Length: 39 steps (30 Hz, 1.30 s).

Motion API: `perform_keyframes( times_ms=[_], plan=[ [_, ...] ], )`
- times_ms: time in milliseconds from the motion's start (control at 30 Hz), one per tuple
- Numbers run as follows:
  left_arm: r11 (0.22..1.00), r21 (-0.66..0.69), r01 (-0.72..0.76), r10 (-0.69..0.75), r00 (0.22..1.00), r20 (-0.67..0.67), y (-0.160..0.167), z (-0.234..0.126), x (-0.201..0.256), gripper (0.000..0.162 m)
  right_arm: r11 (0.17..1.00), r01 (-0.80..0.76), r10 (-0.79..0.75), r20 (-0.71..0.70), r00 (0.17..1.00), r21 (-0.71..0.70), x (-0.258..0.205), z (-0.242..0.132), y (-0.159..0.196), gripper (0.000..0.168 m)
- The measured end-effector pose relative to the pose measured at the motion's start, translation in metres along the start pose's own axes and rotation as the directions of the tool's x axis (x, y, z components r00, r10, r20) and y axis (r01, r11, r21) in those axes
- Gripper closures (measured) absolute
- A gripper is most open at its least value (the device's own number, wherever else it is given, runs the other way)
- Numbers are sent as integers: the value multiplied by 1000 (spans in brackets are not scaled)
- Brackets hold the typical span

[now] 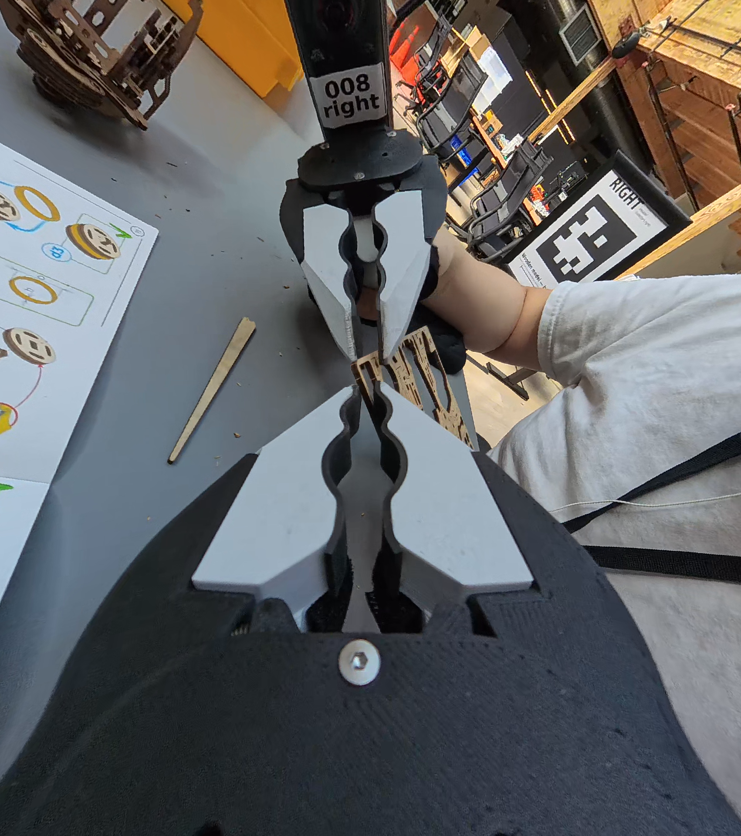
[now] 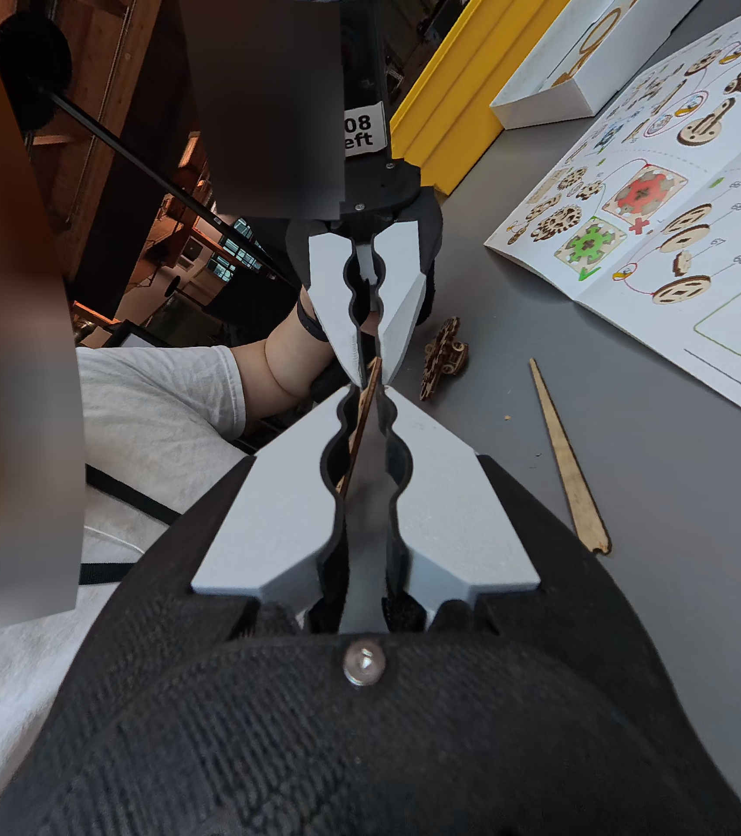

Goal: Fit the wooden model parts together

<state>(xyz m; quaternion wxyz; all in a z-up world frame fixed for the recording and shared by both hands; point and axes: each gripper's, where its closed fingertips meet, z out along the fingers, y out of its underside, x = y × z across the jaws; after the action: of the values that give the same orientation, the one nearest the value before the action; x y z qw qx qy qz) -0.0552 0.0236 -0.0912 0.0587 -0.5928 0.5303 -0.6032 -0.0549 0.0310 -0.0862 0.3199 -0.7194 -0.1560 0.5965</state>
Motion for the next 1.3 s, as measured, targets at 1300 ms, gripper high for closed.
perform_keyframes(
  times_ms=[1300],
  plan=[
    [999, -1, 54, -54, 994, -98, 3, 12, 19, 158, 997, 74, -72, 36, 997, -36, -14, -4, 2, 165]
  ],
)
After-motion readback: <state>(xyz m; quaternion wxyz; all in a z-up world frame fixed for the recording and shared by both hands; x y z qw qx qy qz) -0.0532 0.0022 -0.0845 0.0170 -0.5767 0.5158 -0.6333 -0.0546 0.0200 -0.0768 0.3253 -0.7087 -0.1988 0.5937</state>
